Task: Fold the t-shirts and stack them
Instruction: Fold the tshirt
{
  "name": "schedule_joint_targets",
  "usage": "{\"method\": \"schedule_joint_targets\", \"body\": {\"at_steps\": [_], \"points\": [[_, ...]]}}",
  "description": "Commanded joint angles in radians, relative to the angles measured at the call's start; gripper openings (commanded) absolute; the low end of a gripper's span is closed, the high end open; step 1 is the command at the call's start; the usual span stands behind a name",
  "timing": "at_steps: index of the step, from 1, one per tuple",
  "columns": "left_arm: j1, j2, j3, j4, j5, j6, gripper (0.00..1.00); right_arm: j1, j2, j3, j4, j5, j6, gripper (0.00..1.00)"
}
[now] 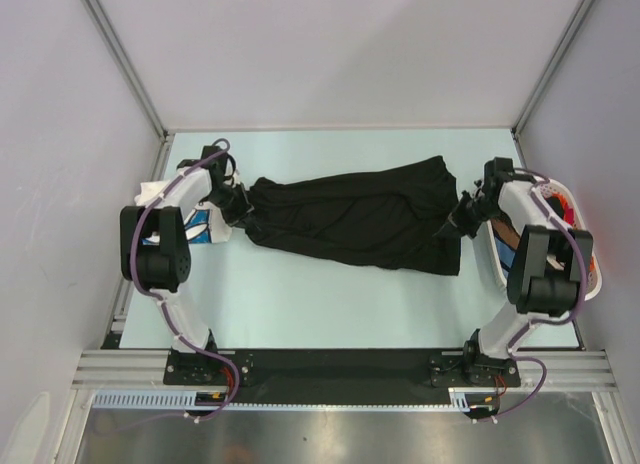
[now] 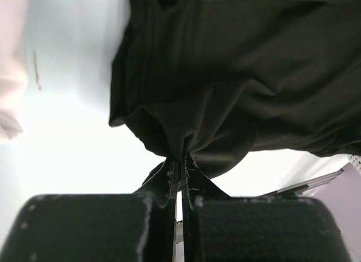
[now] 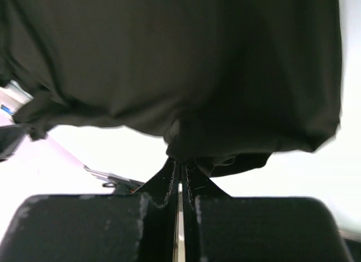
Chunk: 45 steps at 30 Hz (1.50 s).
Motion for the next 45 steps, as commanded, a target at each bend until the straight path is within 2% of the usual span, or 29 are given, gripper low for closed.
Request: {"method": "schedule_joint_targets", "body": {"at_steps": [1, 9, 16, 17, 18, 19, 20, 21, 22, 23, 26, 30, 34, 35, 38, 42, 45], "points": [[0.034, 0.031, 0.055, 0.013, -0.008, -0.039, 0.0, -0.005, 0.108, 0.149, 0.082, -0.064, -0.025, 0.0], [0.083, 0.066, 0.126, 0.025, 0.018, -0.065, 0.0, -0.006, 0.256, 0.287, 0.129, -0.133, -0.019, 0.0], [0.089, 0.143, 0.193, 0.025, 0.046, -0.087, 0.0, -0.006, 0.377, 0.373, 0.158, -0.115, 0.002, 0.0], [0.09, 0.154, 0.198, 0.025, 0.055, -0.088, 0.05, -0.006, 0.404, 0.389, 0.158, -0.109, 0.008, 0.0], [0.087, 0.181, 0.201, 0.021, 0.07, -0.082, 0.5, -0.006, 0.417, 0.399, 0.156, -0.096, 0.01, 0.01], [0.087, 0.197, 0.218, 0.007, 0.084, -0.08, 0.99, -0.006, 0.428, 0.406, 0.156, -0.057, 0.01, 0.02], [0.087, 0.206, 0.223, -0.001, 0.089, -0.077, 1.0, -0.006, 0.431, 0.422, 0.156, -0.032, 0.01, 0.07], [0.087, 0.217, 0.224, -0.01, 0.093, -0.071, 1.0, -0.005, 0.432, 0.429, 0.161, -0.015, 0.009, 0.16], [0.086, 0.215, 0.226, -0.011, 0.086, -0.068, 1.0, -0.002, 0.423, 0.434, 0.17, 0.04, 0.009, 0.19], [0.087, 0.208, 0.224, -0.01, 0.083, -0.068, 1.0, 0.006, 0.413, 0.436, 0.179, 0.069, 0.007, 0.34], [0.086, 0.177, 0.218, -0.004, 0.092, -0.059, 1.0, 0.027, 0.331, 0.413, 0.262, 0.175, -0.008, 0.36], [0.086, 0.146, 0.207, -0.005, 0.104, -0.039, 1.0, 0.044, 0.259, 0.393, 0.369, 0.252, 0.012, 0.32], [0.084, 0.114, 0.181, -0.008, 0.118, -0.013, 0.99, 0.046, 0.259, 0.454, 0.291, 0.226, 0.016, 0.35], [0.084, 0.106, 0.177, -0.005, 0.123, -0.005, 1.0, 0.044, 0.253, 0.452, 0.271, 0.215, 0.012, 0.43], [0.086, 0.068, 0.157, 0.001, 0.132, 0.022, 1.0, 0.044, 0.204, 0.405, 0.201, 0.165, -0.005, 0.55], [0.086, 0.062, 0.122, 0.001, 0.147, 0.055, 1.0, 0.037, 0.103, 0.275, 0.176, 0.102, -0.007, 0.64], [0.084, 0.076, 0.102, 0.004, 0.152, 0.065, 1.0, 0.021, 0.046, 0.161, 0.169, 0.065, 0.002, 0.64]]}}
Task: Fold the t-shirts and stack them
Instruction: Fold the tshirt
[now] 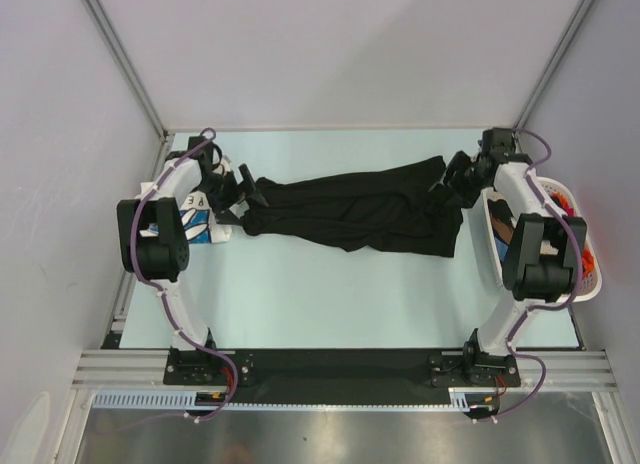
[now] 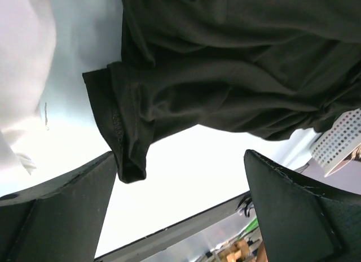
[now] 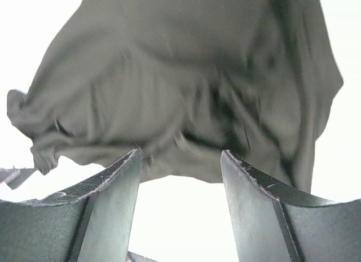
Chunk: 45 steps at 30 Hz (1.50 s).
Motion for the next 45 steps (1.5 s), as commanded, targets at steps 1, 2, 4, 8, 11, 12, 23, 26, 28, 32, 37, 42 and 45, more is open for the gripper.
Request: {"method": "schedule_joint_targets", "body": {"at_steps": [1, 2, 4, 8, 11, 12, 23, 26, 28, 32, 37, 42, 45], "points": [[0.0, -0.022, -0.042, 0.003, 0.036, 0.049, 1.0, -0.018, -0.118, -0.131, -0.052, -0.082, 0.0, 0.64], [-0.001, -0.014, -0.044, 0.003, 0.038, 0.055, 1.0, -0.018, -0.133, -0.158, -0.049, -0.087, 0.005, 0.64], [0.0, -0.005, -0.049, 0.002, 0.042, 0.062, 1.0, -0.016, -0.17, -0.236, -0.023, -0.096, 0.018, 0.63], [0.0, 0.013, -0.041, -0.001, 0.045, 0.069, 0.99, -0.007, -0.184, -0.305, 0.0, -0.078, 0.035, 0.63], [-0.002, 0.019, -0.03, -0.008, 0.048, 0.074, 1.0, 0.015, -0.172, -0.323, 0.021, -0.047, 0.038, 0.61], [0.0, 0.021, -0.021, -0.012, 0.048, 0.075, 0.99, 0.024, -0.166, -0.323, 0.024, -0.024, 0.04, 0.61], [0.0, 0.013, 0.002, -0.038, 0.041, 0.086, 1.0, 0.068, -0.043, -0.247, 0.05, -0.002, 0.055, 0.59], [-0.001, 0.004, 0.007, -0.035, 0.039, 0.083, 1.0, 0.073, -0.034, -0.221, 0.041, -0.001, 0.051, 0.57], [-0.002, 0.001, 0.01, -0.037, 0.041, 0.083, 1.0, 0.073, -0.024, -0.207, 0.037, 0.001, 0.048, 0.55], [0.0, -0.005, 0.014, -0.038, 0.044, 0.081, 1.0, 0.075, -0.021, -0.193, 0.05, -0.002, 0.055, 0.35], [0.0, -0.013, 0.017, -0.041, 0.042, 0.085, 1.0, 0.079, 0.0, -0.164, 0.049, -0.018, 0.055, 0.26], [0.0, -0.017, 0.019, -0.047, 0.03, 0.091, 1.0, 0.079, -0.026, -0.145, -0.048, 0.08, 0.023, 0.29], [0.0, -0.017, 0.011, -0.044, 0.03, 0.086, 1.0, 0.071, -0.064, -0.181, -0.059, 0.106, 0.003, 0.29]]}}
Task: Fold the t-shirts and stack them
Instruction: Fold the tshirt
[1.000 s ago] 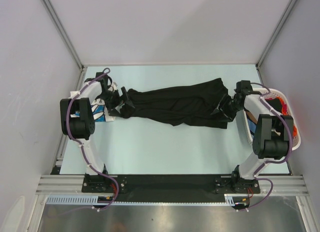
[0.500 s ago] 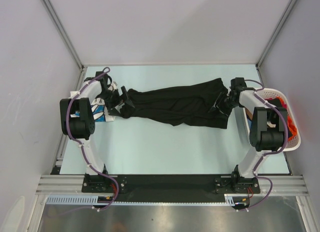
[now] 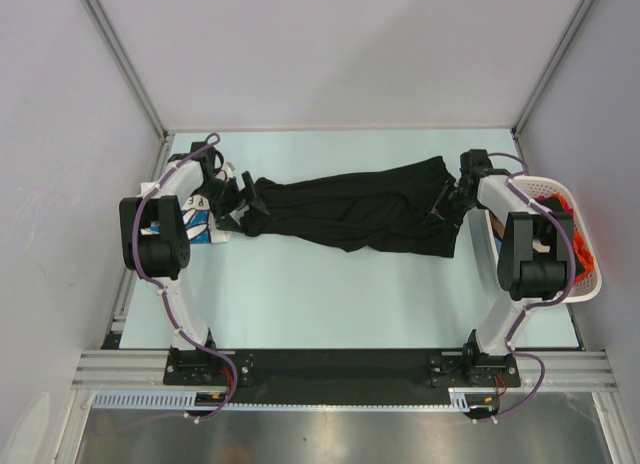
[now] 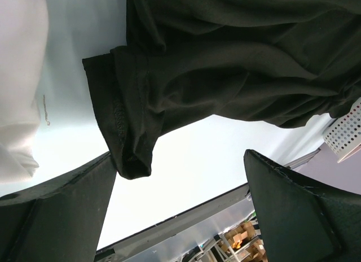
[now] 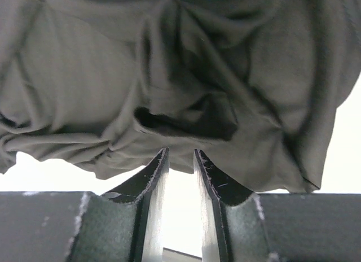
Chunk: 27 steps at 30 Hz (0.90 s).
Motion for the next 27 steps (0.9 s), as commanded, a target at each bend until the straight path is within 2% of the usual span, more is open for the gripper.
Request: {"method": "schedule_joint_targets", "body": {"at_steps": [1, 27], "points": [[0.0, -0.039, 0.026, 0.001, 0.009, 0.017, 1.0, -0.005, -0.072, -0.011, -0.057, 0.07, -0.046, 0.29], [-0.001, -0.059, 0.047, -0.019, -0.016, 0.011, 1.0, -0.008, 0.052, -0.053, 0.043, 0.033, -0.062, 0.29]]}}
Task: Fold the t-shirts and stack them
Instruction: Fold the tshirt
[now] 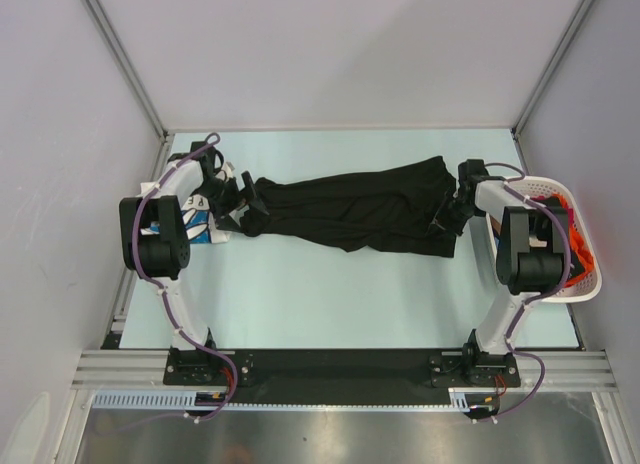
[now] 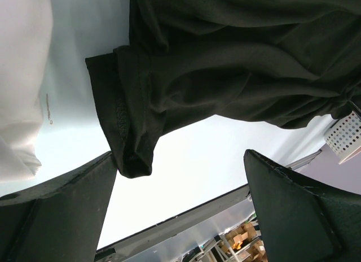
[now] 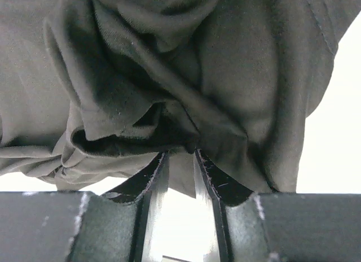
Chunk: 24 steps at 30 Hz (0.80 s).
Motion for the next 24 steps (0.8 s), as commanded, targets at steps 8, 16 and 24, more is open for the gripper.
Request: {"method": "schedule_joint_targets", "body": {"at_steps": [8, 16, 24], "points": [[-0.002, -0.061, 0.06, -0.035, -0.023, 0.009, 1.0, 0.01, 0.036, 0.018, 0.075, -0.029, 0.003, 0.0], [-0.002, -0.063, 0.038, -0.03, -0.035, 0.007, 1.0, 0.015, -0.111, 0.045, 0.07, -0.03, 0.017, 0.0], [-0.001, -0.06, 0.031, -0.019, -0.021, 0.006, 1.0, 0.015, -0.184, 0.08, 0.189, 0.013, 0.014, 0.0]]}}
